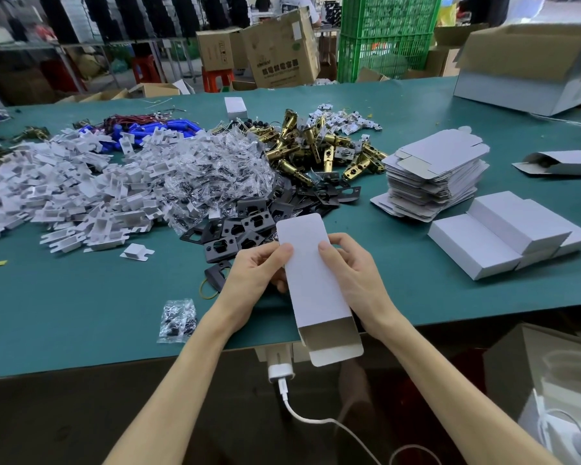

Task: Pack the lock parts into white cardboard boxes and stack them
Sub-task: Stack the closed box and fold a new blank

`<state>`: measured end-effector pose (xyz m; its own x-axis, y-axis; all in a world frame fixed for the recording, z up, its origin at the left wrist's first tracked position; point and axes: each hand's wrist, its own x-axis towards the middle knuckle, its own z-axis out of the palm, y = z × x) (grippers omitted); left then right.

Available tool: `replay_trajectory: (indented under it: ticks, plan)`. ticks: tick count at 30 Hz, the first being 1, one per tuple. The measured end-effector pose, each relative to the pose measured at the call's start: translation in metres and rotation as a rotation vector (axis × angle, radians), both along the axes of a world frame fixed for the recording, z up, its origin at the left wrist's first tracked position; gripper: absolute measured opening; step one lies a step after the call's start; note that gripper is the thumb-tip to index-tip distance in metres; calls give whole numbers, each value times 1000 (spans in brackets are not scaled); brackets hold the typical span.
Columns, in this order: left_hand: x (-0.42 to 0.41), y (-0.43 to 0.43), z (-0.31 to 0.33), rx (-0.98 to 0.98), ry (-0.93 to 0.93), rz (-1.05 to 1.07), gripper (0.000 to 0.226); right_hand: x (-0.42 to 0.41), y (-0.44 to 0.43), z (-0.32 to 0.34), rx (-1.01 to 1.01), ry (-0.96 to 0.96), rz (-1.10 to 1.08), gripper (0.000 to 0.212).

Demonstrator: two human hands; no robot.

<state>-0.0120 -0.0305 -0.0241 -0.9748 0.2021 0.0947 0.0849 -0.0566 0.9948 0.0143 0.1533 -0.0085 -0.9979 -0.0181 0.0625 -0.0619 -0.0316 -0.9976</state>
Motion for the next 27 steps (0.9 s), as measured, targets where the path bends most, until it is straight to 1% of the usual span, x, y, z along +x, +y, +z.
replay_trajectory:
  ticks: [3, 7, 9, 10, 12, 14, 16, 18, 20, 21, 22, 24, 25, 26, 27]
  plan:
    - [0, 2, 1, 15, -12, 18, 36, 1, 1, 0, -14, -6, 6, 22]
    - [-1, 1, 1, 33, -36, 35, 41, 0, 2, 1, -42, -18, 66, 23]
    - [-2, -2, 0, 50, -60, 42, 45, -1, 1, 1, -24, -9, 94, 28]
    - [-2, -3, 0, 81, -80, 61, 45, -2, 2, 0, 3, -1, 105, 34]
    - [-4, -5, 1, 205, -129, 129, 40, -5, 3, -3, 66, 13, 128, 53]
    - [-8, -9, 2, 357, -138, 214, 30, -7, 4, -6, 71, 20, 125, 62]
    - [-11, -16, 3, 525, -118, 285, 20, -9, 6, -10, -41, 25, 88, 61]
    - [-12, -23, 4, 710, -123, 330, 17, -10, 6, -13, -190, 21, 35, 61]
    - [-12, -27, 5, 849, -127, 338, 15, -12, 5, -14, -239, -3, -35, 61]
    - [-13, -27, 6, 886, -120, 326, 16, -12, 5, -15, -231, -11, -59, 57]
    - [-12, -27, 6, 899, -111, 308, 19, -13, 5, -16, -205, -11, -77, 50]
    - [-11, -24, 7, 864, -90, 282, 23, -14, 4, -18, -140, -4, -88, 39]
    - [-10, -22, 7, 820, -73, 269, 22, -14, 3, -18, -124, -2, -78, 41]
    - [-9, -20, 7, 763, -49, 252, 22, -14, 3, -17, -131, -2, -61, 48]
    - [-8, -17, 6, 685, -18, 232, 22, -13, 2, -16, -155, -8, -42, 60]
